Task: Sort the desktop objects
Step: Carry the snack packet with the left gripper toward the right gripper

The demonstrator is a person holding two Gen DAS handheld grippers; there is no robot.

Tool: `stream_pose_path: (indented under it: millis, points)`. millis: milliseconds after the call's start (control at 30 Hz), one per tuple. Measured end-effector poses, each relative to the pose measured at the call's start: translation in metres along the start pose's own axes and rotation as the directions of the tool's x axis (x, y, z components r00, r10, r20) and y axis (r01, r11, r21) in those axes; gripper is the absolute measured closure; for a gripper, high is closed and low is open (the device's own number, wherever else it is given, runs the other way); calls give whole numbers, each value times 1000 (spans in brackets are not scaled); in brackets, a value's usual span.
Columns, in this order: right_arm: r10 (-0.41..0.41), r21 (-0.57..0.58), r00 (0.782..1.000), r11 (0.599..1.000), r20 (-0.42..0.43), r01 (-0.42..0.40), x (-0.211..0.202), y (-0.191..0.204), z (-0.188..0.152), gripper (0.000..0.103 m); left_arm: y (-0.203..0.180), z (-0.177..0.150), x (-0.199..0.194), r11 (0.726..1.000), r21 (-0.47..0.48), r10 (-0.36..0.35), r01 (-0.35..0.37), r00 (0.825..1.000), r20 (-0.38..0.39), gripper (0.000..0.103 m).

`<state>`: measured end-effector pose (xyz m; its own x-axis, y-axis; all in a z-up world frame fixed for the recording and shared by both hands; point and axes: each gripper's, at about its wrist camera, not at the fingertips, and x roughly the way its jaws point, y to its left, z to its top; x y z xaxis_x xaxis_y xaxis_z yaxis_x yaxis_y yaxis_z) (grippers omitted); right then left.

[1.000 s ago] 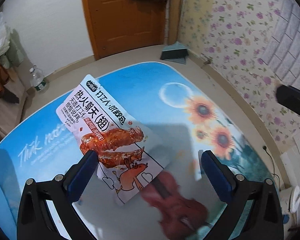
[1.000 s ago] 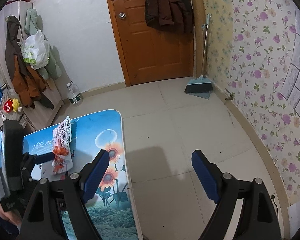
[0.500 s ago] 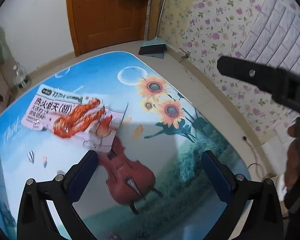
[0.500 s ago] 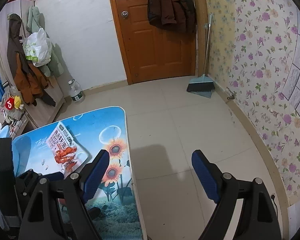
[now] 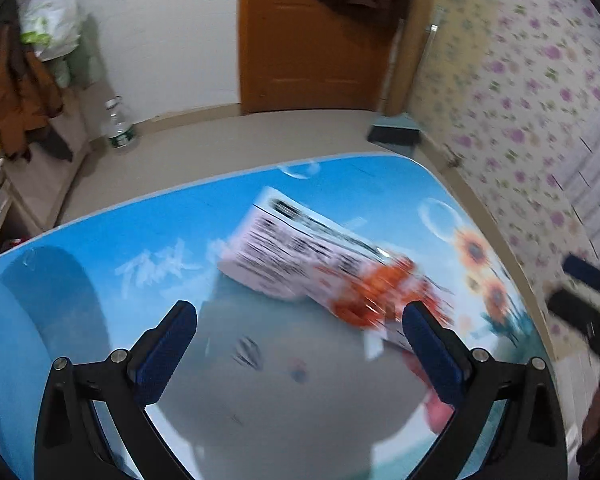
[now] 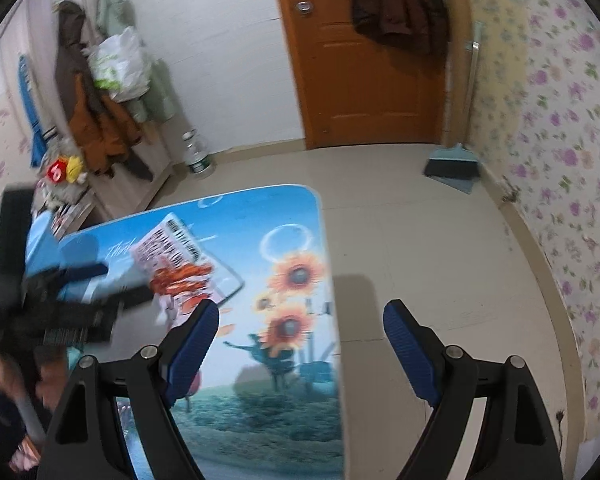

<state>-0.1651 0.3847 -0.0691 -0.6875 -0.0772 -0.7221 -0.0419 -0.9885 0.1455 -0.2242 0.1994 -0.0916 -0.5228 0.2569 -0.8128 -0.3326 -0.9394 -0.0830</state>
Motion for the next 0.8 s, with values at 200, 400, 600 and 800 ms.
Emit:
stream_pose_path:
  millis: [200,400,600,800]
  points:
    - [34,-79,999,996,-42,-37,16,20,-2,17,23,16,25,999,-37,28,-29,999,-39,0]
    - [44,-87,997,995,-69,-50,28,24,-4,17,15,23,42,1000,-4,-22,22,998,-62,0]
    - [72,-115,993,990,-97,-83,38,30,-7,17,-4,29,48,996,59,-61,66,995,-77,0]
    - [101,-182,985,975,-143,-126,52,46,-9,17,-2,25,45,995,55,-77,81,994,-72,0]
